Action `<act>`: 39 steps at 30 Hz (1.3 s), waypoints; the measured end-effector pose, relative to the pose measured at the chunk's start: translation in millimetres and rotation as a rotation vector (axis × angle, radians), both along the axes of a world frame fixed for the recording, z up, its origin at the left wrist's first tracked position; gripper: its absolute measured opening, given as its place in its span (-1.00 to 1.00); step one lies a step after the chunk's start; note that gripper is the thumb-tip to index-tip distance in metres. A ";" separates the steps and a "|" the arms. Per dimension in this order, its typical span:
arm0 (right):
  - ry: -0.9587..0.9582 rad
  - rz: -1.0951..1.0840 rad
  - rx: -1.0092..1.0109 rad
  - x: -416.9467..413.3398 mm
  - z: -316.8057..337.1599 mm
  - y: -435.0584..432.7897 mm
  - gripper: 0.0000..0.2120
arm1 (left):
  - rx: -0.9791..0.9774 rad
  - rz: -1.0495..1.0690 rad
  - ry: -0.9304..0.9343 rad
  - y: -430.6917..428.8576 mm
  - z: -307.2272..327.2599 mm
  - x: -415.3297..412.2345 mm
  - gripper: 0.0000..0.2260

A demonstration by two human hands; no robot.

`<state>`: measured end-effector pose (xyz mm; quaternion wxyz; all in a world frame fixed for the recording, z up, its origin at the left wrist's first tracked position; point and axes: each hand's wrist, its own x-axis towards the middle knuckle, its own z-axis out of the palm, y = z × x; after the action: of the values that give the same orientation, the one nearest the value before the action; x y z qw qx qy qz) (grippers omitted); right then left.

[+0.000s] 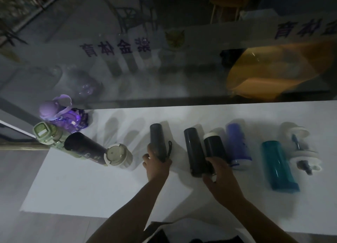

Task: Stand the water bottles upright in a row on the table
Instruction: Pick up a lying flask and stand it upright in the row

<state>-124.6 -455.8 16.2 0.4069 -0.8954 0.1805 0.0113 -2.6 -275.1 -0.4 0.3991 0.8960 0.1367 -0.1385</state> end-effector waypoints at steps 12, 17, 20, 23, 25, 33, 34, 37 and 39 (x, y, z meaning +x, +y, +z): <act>-0.049 -0.018 0.095 16.8 7.6 10.4 -0.50 | 0.219 -0.305 -0.131 17.1 97.9 105.2 -0.54; -0.052 -0.079 0.082 6.8 7.0 13.5 -0.52 | 0.321 -0.450 -0.085 21.2 124.0 146.1 -0.65; -0.060 -0.132 0.079 -2.5 3.9 18.7 -0.54 | 0.373 -0.540 -0.058 26.7 126.4 156.6 -0.58; -0.038 -0.155 0.082 -8.7 -0.8 28.0 -0.54 | 0.402 -0.599 -0.054 33.2 124.5 160.2 -0.59; -0.017 -0.166 0.087 -11.2 -2.2 34.4 -0.52 | 0.392 -0.617 -0.062 37.7 122.7 161.1 -0.61; 0.040 -0.223 0.040 -8.6 -8.0 55.9 -0.40 | 0.275 -0.655 -0.020 59.1 113.3 170.2 -0.40; 0.039 -0.237 0.014 -6.3 -10.0 57.3 -0.38 | 0.257 -0.652 -0.002 61.5 114.3 170.1 -0.35; 0.060 -0.260 -0.083 3.3 -15.1 62.4 -0.31 | 0.335 -0.655 -0.098 65.6 119.1 165.0 -0.23; 0.111 -0.248 -0.181 12.3 -19.3 66.4 -0.25 | 0.322 -0.653 -0.332 65.2 123.1 146.7 -0.31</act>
<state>-112.3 -389.4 -3.1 0.3123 -0.8972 0.3121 -0.0059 144.1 -209.9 122.8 0.2050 0.9537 -0.2019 -0.0880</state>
